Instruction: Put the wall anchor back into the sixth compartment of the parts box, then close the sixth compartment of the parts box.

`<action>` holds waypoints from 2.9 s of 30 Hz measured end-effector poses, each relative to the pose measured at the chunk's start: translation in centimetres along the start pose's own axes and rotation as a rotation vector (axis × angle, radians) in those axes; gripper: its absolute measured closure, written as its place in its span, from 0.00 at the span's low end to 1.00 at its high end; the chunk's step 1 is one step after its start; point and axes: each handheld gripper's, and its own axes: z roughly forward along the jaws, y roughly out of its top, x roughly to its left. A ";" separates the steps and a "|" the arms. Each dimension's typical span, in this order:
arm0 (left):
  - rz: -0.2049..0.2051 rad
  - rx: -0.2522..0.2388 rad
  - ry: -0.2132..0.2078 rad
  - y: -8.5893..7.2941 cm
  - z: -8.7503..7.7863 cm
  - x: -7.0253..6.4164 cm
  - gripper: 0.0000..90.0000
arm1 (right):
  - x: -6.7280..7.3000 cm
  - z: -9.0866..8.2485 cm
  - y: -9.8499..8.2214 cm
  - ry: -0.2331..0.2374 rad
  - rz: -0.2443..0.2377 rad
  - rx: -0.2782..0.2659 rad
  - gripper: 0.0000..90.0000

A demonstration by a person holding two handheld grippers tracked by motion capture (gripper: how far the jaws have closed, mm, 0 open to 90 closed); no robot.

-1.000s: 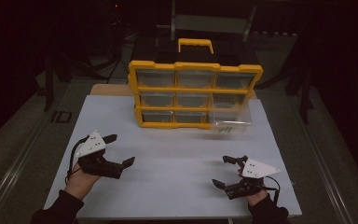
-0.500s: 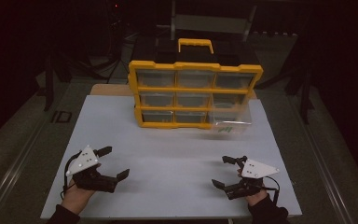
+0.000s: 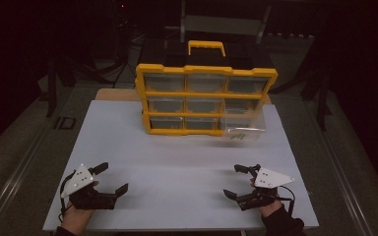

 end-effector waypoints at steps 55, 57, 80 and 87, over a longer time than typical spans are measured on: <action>-0.044 -0.074 0.080 -1.9 -0.6 0.5 0.00 | 0.3 -0.8 0.3 -0.007 -0.002 -0.025 0.12; -0.045 -0.076 0.079 -1.9 -0.6 0.6 0.00 | 0.4 -0.8 0.4 0.007 0.007 -0.022 0.11; -0.060 -0.088 0.058 -1.9 -0.6 0.6 0.00 | 3.1 -4.5 6.3 -0.142 -0.044 -0.114 0.10; -0.058 -0.093 0.056 -1.8 -0.6 0.6 0.00 | 3.4 -5.8 9.2 -0.208 -0.049 -0.150 0.10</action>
